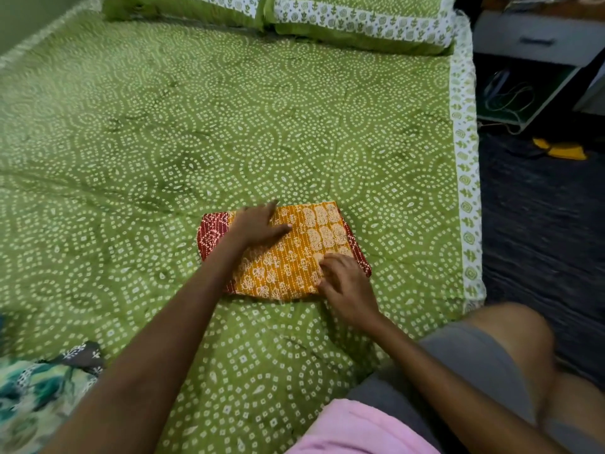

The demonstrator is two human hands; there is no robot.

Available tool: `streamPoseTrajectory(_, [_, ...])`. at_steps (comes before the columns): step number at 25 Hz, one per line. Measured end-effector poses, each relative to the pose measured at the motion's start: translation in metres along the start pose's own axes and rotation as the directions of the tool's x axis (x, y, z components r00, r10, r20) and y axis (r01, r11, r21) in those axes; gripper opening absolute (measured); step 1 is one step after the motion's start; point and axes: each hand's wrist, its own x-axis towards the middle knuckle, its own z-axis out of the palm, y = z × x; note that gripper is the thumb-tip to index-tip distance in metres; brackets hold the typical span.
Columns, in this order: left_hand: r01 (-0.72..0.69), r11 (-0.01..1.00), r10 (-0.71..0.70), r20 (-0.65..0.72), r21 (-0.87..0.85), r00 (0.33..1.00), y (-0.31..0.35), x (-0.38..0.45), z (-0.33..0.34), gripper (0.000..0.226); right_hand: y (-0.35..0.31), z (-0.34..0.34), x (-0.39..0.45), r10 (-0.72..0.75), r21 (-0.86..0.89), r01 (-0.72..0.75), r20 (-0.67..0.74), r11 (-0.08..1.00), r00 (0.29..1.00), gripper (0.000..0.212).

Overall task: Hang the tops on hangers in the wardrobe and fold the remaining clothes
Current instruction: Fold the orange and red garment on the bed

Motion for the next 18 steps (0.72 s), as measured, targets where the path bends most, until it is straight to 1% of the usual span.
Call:
streamPoseTrajectory(1, [-0.01, 1.0, 0.011, 0.082, -0.021, 0.997, 0.001, 0.012, -0.013, 0.082, -0.009, -0.004, -0.003, 0.185, 0.299, -0.141, -0.125, 0.944, 0.975, 0.022])
streamPoseTrajectory(2, [-0.001, 0.999, 0.006, 0.157, -0.033, 0.988, 0.001, 0.021, -0.025, 0.08, -0.018, -0.01, -0.006, 0.416, 0.614, -0.28, -0.087, 0.738, 0.905, 0.01])
streamPoseTrajectory(3, [0.02, 0.999, -0.011, 0.221, -0.04, 0.975, 0.0, 0.027, -0.033, 0.079, -0.026, -0.012, -0.008, 0.563, 0.807, -0.413, 0.124, 0.423, 0.817, 0.013])
streamPoseTrajectory(4, [0.046, 0.998, -0.032, 0.285, -0.044, 0.958, -0.002, 0.031, -0.037, 0.078, -0.032, -0.014, -0.014, 0.556, 0.841, -0.524, 0.374, 0.134, 0.742, 0.021])
streamPoseTrajectory(5, [0.071, 0.996, -0.046, 0.355, -0.057, 0.934, -0.003, 0.032, -0.041, 0.078, -0.037, -0.012, -0.018, 0.479, 0.802, -0.597, 0.534, -0.026, 0.697, 0.029])
streamPoseTrajectory(6, [0.099, 0.992, -0.057, 0.424, -0.078, 0.904, -0.003, 0.03, -0.044, 0.079, -0.042, -0.01, -0.02, 0.423, 0.776, -0.628, 0.589, -0.059, 0.689, 0.037])
streamPoseTrajectory(7, [0.125, 0.986, -0.056, 0.491, -0.107, 0.869, -0.003, 0.026, -0.046, 0.079, -0.047, -0.007, -0.018, 0.417, 0.78, -0.625, 0.581, -0.04, 0.699, 0.049])
streamPoseTrajectory(8, [0.148, 0.977, -0.04, 0.541, -0.157, 0.84, -0.002, 0.019, -0.051, 0.078, -0.049, -0.004, -0.012, 0.445, 0.811, -0.585, 0.53, -0.018, 0.721, 0.055])
streamPoseTrajectory(9, [0.181, 0.951, -0.007, 0.57, -0.251, 0.822, -0.003, 0.007, -0.055, 0.074, -0.05, -0.002, -0.003, 0.476, 0.842, -0.54, 0.476, -0.002, 0.74, 0.053])
streamPoseTrajectory(10, [0.239, 0.891, 0.032, 0.579, -0.385, 0.814, -0.003, -0.006, -0.062, 0.073, -0.051, -0.003, 0.006, 0.504, 0.861, -0.508, 0.429, 0.021, 0.749, 0.049])
streamPoseTrajectory(11, [0.328, 0.786, 0.045, 0.577, -0.524, 0.815, -0.004, -0.021, -0.067, 0.077, -0.05, -0.007, 0.017, 0.526, 0.879, -0.471, 0.367, 0.073, 0.767, 0.045])
streamPoseTrajectory(12, [0.407, 0.642, 0.027, 0.549, -0.65, 0.835, -0.005, -0.034, -0.068, 0.077, -0.048, -0.014, 0.028, 0.543, 0.897, -0.417, 0.281, 0.144, 0.791, 0.041])
streamPoseTrajectory(13, [0.451, 0.479, -0.004, 0.513, -0.753, 0.859, -0.005, -0.047, -0.068, 0.064, -0.044, -0.023, 0.04, 0.543, 0.907, -0.362, 0.197, 0.216, 0.816, 0.039])
streamPoseTrajectory(14, [0.451, 0.299, -0.037, 0.463, -0.841, 0.886, 0.0, -0.059, -0.065, 0.042, -0.038, -0.035, 0.053, 0.521, 0.91, -0.316, 0.139, 0.268, 0.842, 0.038])
streamPoseTrajectory(15, [0.438, 0.097, -0.074, 0.433, -0.894, 0.899, 0.009, -0.07, -0.057, 0.025, -0.032, -0.046, 0.066, 0.493, 0.898, -0.31, 0.126, 0.312, 0.861, 0.039])
streamPoseTrajectory(16, [0.414, -0.069, -0.105, 0.419, -0.908, 0.902, 0.019, -0.077, -0.047, 0.022, -0.028, -0.057, 0.076, 0.462, 0.868, -0.348, 0.162, 0.353, 0.872, 0.042])
streamPoseTrajectory(17, [0.394, -0.171, -0.155, 0.419, -0.903, 0.895, 0.03, -0.081, -0.036, 0.023, -0.024, -0.064, 0.082, 0.441, 0.81, -0.415, 0.219, 0.414, 0.87, 0.044])
streamPoseTrajectory(18, [0.378, -0.236, -0.194, 0.425, -0.895, 0.884, 0.04, -0.084, -0.026, 0.026, -0.021, -0.067, 0.086, 0.445, 0.717, -0.471, 0.247, 0.514, 0.861, 0.046])
